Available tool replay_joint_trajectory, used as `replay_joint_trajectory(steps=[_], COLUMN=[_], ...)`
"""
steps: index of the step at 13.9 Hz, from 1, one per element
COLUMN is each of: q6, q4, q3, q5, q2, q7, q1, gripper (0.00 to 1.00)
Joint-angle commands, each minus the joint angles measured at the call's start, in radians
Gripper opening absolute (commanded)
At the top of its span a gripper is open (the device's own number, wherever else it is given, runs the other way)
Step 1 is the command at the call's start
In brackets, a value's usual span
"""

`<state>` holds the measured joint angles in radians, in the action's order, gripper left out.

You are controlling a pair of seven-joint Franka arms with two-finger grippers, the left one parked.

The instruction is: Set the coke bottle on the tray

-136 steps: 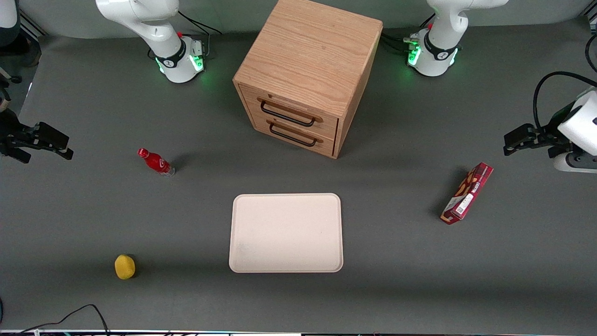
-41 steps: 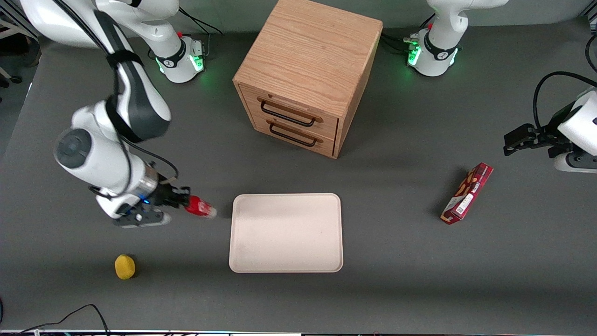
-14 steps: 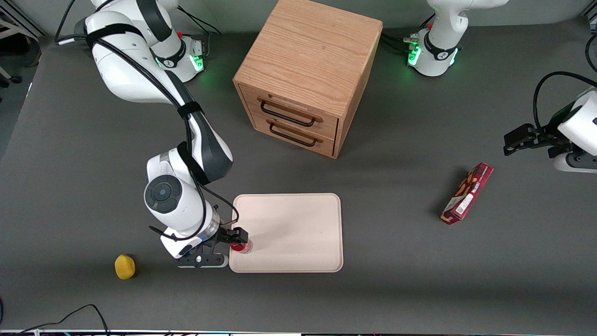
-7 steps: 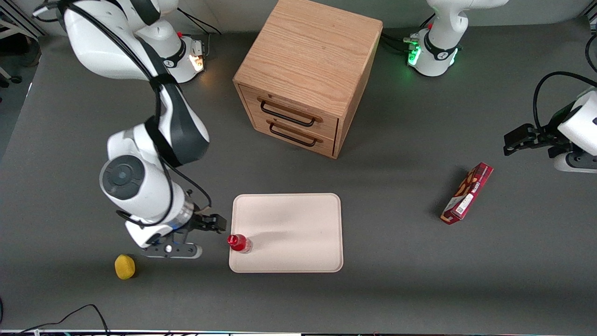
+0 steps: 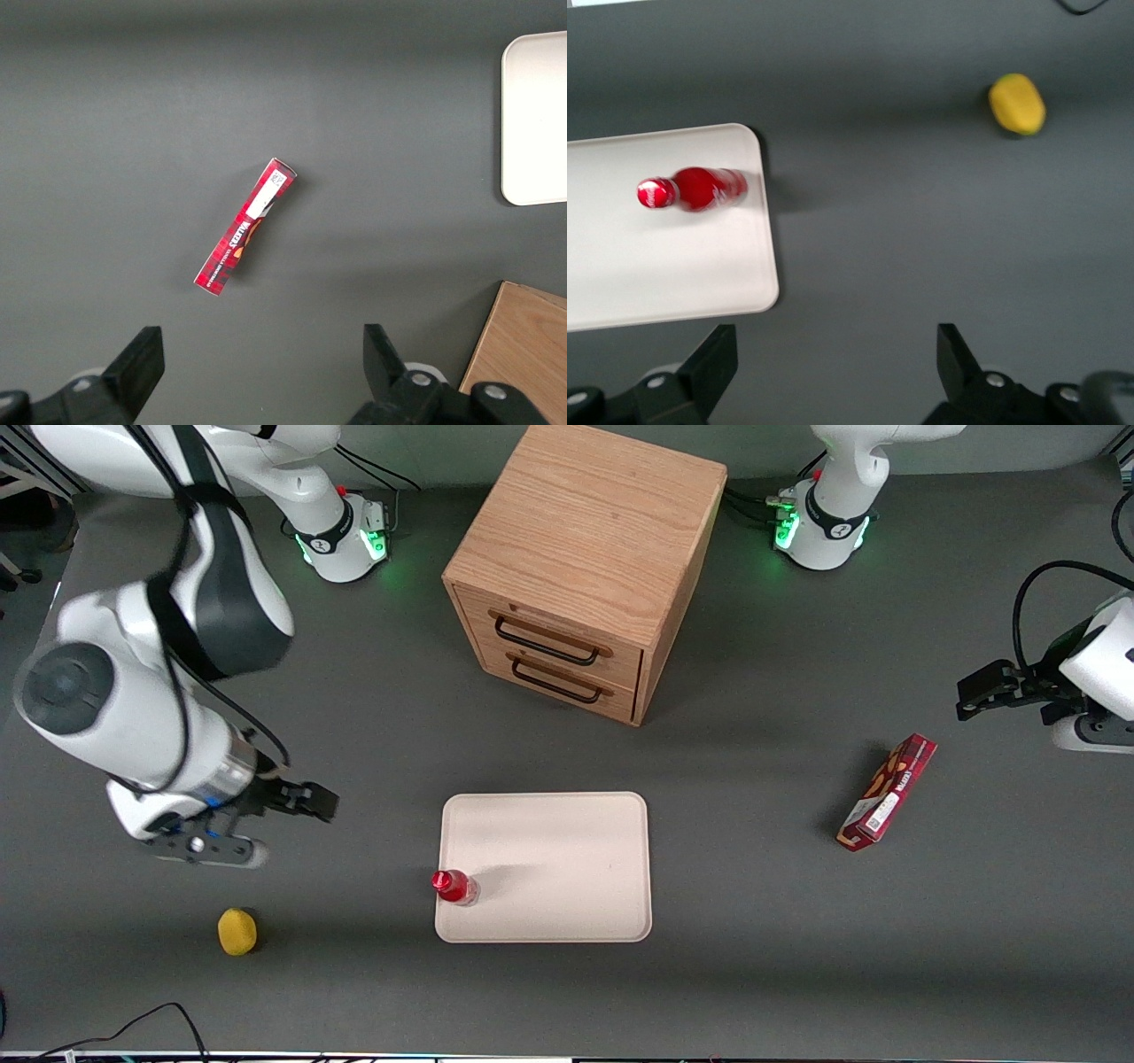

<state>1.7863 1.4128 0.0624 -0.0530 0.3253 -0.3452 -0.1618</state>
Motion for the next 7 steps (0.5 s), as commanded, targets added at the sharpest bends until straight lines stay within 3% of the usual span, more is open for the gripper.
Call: replay_joint_trajectory(steps=[1, 4, 7], q6=[0.015, 0.042, 0.152], q4=[0.146, 0.164, 0.329], q3=[0.019, 0.011, 0.008], q5=[0.050, 0.050, 0.033], q2=[-0.187, -0.238, -0.297], q7=[0.132, 0.242, 0.611], q1=[0.100, 0.197, 0.220], gripper=[1.00, 1.00, 1.00])
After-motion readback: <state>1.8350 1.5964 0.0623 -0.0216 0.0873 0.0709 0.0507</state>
